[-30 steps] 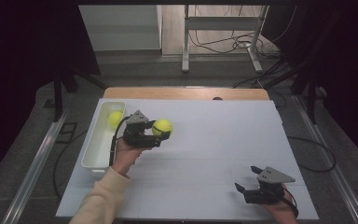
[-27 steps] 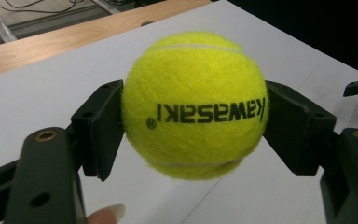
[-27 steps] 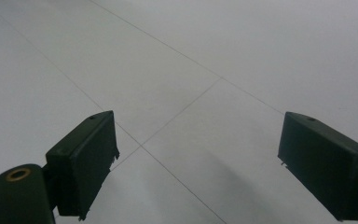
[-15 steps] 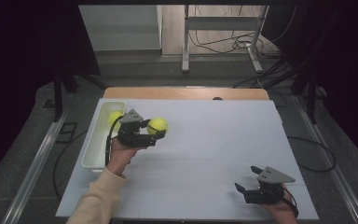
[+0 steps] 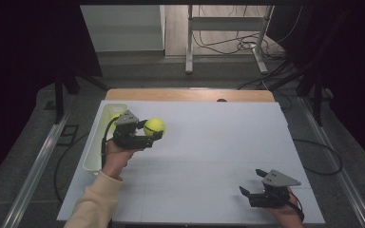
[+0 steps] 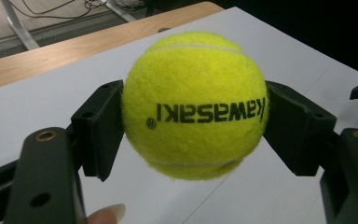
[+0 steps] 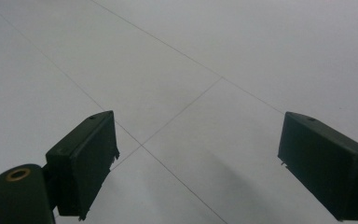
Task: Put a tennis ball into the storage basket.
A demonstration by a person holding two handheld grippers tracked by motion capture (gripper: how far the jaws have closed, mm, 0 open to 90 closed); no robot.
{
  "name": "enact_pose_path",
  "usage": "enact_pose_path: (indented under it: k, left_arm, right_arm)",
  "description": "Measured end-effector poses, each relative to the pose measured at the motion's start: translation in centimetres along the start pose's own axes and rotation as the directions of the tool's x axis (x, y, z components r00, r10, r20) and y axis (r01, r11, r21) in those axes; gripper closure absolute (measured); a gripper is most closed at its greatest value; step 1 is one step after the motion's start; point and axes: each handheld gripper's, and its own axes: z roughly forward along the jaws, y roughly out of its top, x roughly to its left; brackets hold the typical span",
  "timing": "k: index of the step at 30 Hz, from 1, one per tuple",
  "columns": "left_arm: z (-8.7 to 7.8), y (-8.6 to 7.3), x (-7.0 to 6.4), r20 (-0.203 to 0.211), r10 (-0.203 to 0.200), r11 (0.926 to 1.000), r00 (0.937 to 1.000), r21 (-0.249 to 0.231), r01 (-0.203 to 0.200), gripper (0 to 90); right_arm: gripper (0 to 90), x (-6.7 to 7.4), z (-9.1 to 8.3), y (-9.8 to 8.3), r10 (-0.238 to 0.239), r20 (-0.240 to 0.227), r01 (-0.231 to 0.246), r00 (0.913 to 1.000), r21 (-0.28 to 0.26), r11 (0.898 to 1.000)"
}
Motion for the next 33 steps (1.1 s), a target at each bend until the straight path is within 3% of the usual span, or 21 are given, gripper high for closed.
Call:
enact_pose_path:
  k: [17, 33]
  left_arm:
    - [-1.9, -0.1, 1.2, -0.038, -0.027, 0.9994, 0.9989, -0.020, 0.027, 26.4]
    - [-4.0, -0.6, 2.3, -0.089, -0.060, 0.9976, 0.9942, -0.039, 0.057, 26.4]
  right_arm:
    - [12.3, 0.0, 0.0, 0.0, -0.002, -0.001, 0.002, 1.0000, 0.000, 1.000]
    - [12.3, 0.0, 0.0, 0.0, -0.004, 0.001, 0.004, 1.0000, 0.004, 1.000]
